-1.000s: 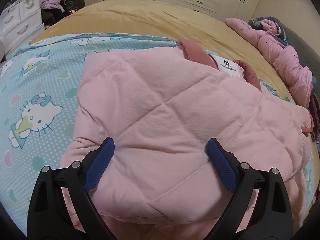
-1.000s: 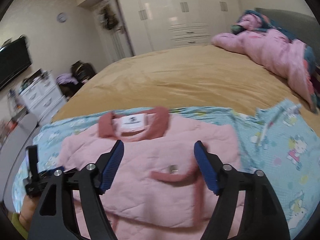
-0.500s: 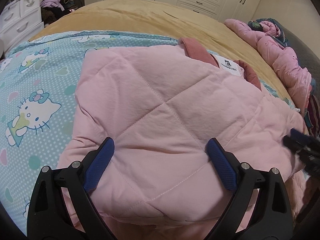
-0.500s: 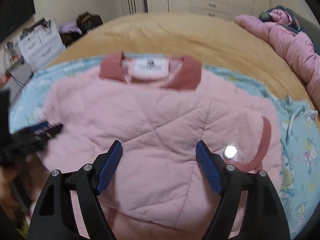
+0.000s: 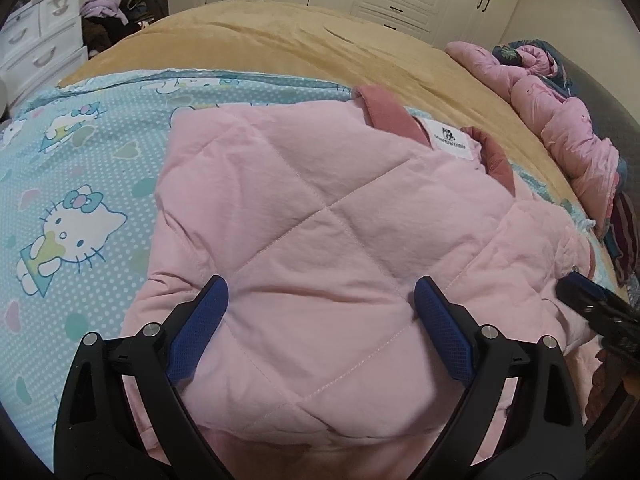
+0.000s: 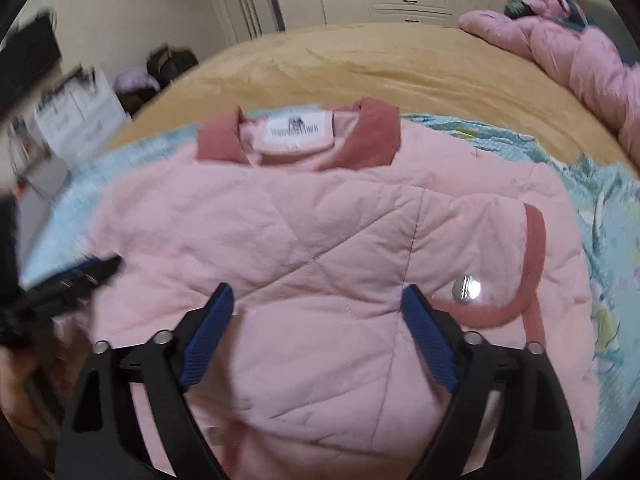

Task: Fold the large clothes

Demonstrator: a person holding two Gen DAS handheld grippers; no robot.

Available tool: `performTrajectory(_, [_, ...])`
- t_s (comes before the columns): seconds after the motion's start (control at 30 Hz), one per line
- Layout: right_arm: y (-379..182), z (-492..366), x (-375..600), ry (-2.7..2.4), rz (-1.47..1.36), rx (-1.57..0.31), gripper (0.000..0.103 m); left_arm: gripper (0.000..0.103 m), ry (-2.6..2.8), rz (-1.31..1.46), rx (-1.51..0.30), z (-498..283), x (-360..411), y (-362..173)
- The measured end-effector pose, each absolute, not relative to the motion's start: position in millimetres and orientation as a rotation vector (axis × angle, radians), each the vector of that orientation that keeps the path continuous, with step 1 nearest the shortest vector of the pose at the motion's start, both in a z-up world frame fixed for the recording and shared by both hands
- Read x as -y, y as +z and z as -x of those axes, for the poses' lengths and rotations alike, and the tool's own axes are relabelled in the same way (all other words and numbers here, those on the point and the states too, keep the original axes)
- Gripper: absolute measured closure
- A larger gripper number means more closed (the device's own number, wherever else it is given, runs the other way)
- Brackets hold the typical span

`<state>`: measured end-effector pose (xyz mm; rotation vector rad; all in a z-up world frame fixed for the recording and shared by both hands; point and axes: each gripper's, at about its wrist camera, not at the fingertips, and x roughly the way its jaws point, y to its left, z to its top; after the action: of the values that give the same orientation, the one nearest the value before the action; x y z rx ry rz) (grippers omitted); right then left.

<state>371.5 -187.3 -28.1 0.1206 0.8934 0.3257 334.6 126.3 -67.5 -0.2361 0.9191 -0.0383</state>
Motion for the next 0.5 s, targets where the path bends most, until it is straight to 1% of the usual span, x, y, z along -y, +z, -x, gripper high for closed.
performTrajectory(0.07, [-18.0,-364.5,194.7,0.332,-0.158,-0.869,0.012,0.013,-0.04,0.258,-0.916,-332.6,-129.2,-62.3])
performTrajectory(0.1, [-13.5,-361.2,197.3,0.325,-0.165,-0.856,0.01,0.009,-0.04,0.268,-0.912,-331.6,-130.2,-59.2])
performTrajectory(0.13, [-9.5,-357.9,199.3,0.318,-0.17,-0.844,0.006,0.009,-0.036,0.279,-0.903,-329.7,-131.6,-54.3])
performTrajectory(0.23, [2.2,-348.9,206.2,0.314,-0.195,-0.814,0.004,0.009,-0.031,0.282,-0.895,-326.8,-133.3,-45.0])
performTrajectory(0.5, [20.1,-332.0,209.3,0.329,-0.215,-0.797,0.004,0.009,-0.034,0.288,-0.888,-311.5,-134.2,-24.1])
